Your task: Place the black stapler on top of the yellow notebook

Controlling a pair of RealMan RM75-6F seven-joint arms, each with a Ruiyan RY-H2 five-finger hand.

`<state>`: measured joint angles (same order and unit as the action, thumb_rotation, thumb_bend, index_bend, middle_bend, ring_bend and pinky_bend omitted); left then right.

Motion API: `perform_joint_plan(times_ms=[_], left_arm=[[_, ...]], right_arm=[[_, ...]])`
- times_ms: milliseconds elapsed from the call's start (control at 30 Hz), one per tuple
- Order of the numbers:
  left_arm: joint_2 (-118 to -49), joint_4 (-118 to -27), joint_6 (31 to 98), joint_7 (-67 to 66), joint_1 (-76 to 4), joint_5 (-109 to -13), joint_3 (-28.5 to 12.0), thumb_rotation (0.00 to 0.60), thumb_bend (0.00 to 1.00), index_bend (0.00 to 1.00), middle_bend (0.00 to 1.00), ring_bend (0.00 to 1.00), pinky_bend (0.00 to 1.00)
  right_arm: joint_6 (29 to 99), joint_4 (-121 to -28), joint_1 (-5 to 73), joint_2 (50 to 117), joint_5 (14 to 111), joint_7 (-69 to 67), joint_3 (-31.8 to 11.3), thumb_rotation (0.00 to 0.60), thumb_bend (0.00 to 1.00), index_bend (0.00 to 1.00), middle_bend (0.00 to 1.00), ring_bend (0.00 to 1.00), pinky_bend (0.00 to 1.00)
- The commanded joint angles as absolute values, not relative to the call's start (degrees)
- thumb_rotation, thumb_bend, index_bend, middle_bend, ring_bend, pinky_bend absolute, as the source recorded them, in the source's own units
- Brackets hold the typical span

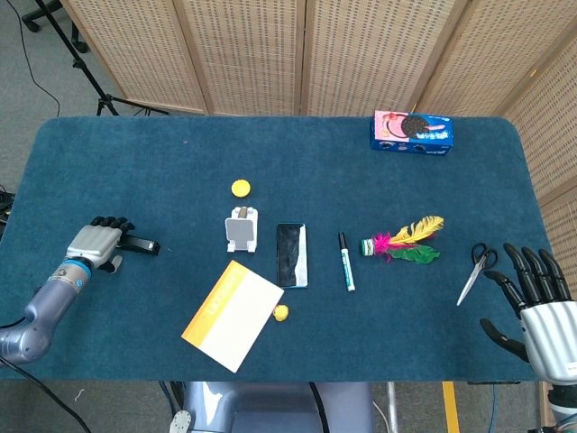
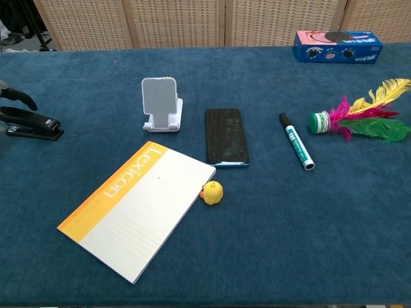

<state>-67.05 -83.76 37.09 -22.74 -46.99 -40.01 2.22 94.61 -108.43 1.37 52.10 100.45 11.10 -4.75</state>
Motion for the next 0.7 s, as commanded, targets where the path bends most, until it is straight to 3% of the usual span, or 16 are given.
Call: perform_joint_plan(times_ms=[33,533,700], left_arm=[[-67.8,-83.1,37.4,-22.8,-47.1,-39.8,2.6,0.6,0.49,0.14,0.1,0.0,0.0],[-70.4,-81.5,40.2,-22.8,-46.1,-39.7,3.5,0.6,0.57,0.14,0.1,0.0,0.0],[-71.3,-81.4,43.1,-22.5,-45.0,-40.8,3.0,0.6,0.63,0.27,0.17,0.0,0.0]], right_arm=[[94.7,-108.4,1.4,52.1,100.4,11.1,-4.8,0.6,0.21,0.26,0.03,0.01,0.0],[96.0,-109.0,1.1,51.8,101.2,11.1,-4.8,0.6,0.21,0.26,0.03,0.01,0.0],[96.4,-109.4,0.9,51.6,101.8,11.2,-4.7,0.6,0.21,0.26,0.03,0.01,0.0]])
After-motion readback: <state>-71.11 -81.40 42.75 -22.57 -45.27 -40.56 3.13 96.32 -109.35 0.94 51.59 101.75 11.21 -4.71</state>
